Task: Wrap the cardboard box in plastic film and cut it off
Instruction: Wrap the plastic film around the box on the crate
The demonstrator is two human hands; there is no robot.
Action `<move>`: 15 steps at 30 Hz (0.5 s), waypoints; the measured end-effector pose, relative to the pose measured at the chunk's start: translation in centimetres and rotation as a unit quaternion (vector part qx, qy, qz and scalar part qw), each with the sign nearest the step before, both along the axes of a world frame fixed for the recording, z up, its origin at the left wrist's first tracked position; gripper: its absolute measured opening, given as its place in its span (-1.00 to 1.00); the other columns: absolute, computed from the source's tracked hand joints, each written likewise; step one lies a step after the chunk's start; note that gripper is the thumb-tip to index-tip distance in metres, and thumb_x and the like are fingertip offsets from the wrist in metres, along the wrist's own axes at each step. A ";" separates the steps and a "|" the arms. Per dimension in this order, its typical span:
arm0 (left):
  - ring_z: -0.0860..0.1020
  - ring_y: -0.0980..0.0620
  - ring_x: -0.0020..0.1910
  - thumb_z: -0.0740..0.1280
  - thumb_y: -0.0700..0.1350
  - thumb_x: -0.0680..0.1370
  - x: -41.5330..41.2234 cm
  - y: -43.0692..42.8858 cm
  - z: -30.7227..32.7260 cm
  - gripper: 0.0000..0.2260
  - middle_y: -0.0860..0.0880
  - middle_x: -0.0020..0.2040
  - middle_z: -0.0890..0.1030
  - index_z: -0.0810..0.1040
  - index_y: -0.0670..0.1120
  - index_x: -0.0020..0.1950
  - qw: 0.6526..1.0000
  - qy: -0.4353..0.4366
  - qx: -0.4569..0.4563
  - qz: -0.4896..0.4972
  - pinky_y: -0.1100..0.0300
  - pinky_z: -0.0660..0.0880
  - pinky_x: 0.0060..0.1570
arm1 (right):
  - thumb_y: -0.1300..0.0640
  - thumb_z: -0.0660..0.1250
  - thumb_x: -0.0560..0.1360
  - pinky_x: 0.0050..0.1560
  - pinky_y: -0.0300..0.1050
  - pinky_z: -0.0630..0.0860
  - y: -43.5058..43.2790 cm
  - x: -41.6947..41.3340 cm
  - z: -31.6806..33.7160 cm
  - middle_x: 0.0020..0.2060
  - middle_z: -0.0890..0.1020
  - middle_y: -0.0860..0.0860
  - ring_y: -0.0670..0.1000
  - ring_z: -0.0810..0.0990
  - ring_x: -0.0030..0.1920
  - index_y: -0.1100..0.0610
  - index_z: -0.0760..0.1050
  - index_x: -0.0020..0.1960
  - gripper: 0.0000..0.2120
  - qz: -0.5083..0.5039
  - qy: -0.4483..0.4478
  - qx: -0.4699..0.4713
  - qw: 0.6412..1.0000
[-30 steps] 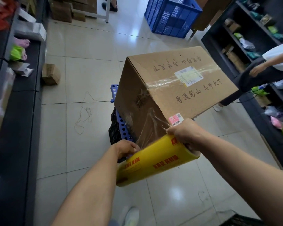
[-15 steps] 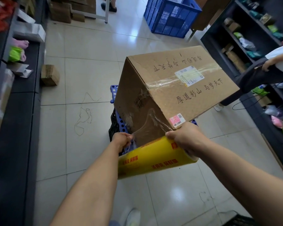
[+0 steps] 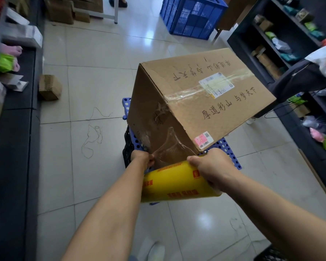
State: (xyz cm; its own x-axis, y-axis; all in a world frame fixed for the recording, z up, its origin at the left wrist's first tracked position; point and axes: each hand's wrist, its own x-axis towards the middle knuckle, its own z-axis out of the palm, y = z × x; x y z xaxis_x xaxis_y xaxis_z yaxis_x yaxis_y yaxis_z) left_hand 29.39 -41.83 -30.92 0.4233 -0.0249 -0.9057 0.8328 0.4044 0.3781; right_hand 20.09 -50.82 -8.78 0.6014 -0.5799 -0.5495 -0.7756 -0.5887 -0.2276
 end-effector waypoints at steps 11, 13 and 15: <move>0.62 -0.11 -0.26 0.14 -0.27 0.60 1.3 1.3 1.8 -0.79 -0.20 -0.06 0.63 0.49 -0.24 0.16 0.947 -0.112 0.055 -0.297 0.11 0.59 -0.40 | -0.09 0.38 0.46 0.10 0.12 0.53 0.1 0.2 0.1 -0.07 0.55 0.14 0.15 0.55 -0.01 0.17 0.42 -0.13 -0.68 -0.014 0.010 0.016 1.000; 0.58 -0.06 -0.36 0.15 -0.27 0.59 0.8 1.7 1.8 -0.85 -0.17 -0.22 0.60 0.49 -0.23 0.06 0.941 -0.132 0.074 -0.304 0.18 0.55 -0.47 | -0.09 0.38 0.46 0.10 0.11 0.53 0.1 0.2 0.2 -0.06 0.56 0.14 0.15 0.55 0.00 0.17 0.43 -0.10 -0.67 -0.011 0.012 0.014 1.000; 0.53 -0.01 -0.47 0.17 -0.31 0.57 0.6 1.9 1.6 -0.91 -0.14 -0.31 0.55 0.45 -0.21 -0.07 0.938 -0.147 0.099 -0.296 0.25 0.46 -0.55 | -0.10 0.38 0.46 0.10 0.10 0.54 0.1 0.3 0.2 -0.06 0.56 0.14 0.15 0.56 0.00 0.17 0.44 -0.08 -0.67 -0.008 0.013 0.010 1.000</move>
